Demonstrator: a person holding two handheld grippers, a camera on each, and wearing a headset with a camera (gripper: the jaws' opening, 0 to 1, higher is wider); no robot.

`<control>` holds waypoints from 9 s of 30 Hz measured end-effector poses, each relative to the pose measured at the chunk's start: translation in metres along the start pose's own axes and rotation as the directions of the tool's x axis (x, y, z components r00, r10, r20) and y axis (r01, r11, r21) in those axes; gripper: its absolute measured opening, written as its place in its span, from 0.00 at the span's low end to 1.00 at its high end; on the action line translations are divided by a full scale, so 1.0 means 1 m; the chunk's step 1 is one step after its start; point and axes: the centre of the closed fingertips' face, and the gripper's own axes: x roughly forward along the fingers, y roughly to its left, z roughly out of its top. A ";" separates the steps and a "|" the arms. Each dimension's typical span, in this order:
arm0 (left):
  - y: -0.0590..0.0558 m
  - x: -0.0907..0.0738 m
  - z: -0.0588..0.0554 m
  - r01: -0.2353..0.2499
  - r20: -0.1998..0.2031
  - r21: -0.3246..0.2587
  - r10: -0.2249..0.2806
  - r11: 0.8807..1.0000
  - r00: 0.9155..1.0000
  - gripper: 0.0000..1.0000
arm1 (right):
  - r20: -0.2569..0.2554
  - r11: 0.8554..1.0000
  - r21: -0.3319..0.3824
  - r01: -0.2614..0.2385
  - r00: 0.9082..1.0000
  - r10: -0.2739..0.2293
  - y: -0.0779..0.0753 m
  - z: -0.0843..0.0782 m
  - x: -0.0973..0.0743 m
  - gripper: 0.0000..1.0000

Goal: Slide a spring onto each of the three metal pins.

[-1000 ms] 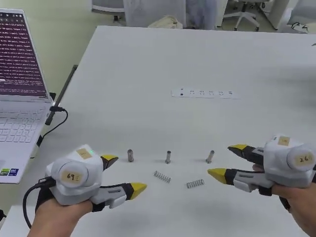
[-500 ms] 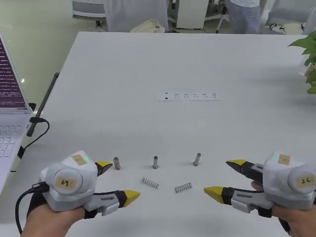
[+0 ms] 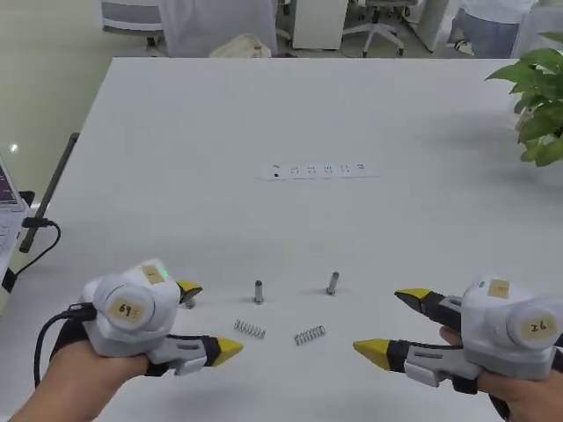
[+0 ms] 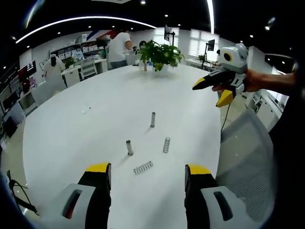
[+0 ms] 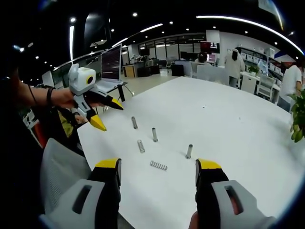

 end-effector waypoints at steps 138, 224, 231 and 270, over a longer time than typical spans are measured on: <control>-0.057 0.009 -0.048 0.068 -0.077 0.104 -0.060 0.992 0.995 0.02 | -0.034 0.980 -0.030 -0.197 0.980 0.196 0.056 -0.003 0.021 0.55; -0.103 0.001 0.021 0.143 0.034 0.269 -0.158 0.953 0.987 0.02 | -0.227 0.752 -0.393 -0.529 0.848 0.479 0.141 0.034 0.045 0.09; -0.105 0.004 0.022 0.151 0.031 0.280 -0.166 0.948 0.986 0.02 | -0.331 0.709 -0.440 -0.551 0.834 0.442 0.134 0.024 0.040 0.17; -0.121 0.015 0.020 0.203 0.002 0.312 -0.214 0.928 0.977 0.03 | -0.562 0.503 -0.564 -0.654 0.751 0.347 0.133 0.001 0.039 0.09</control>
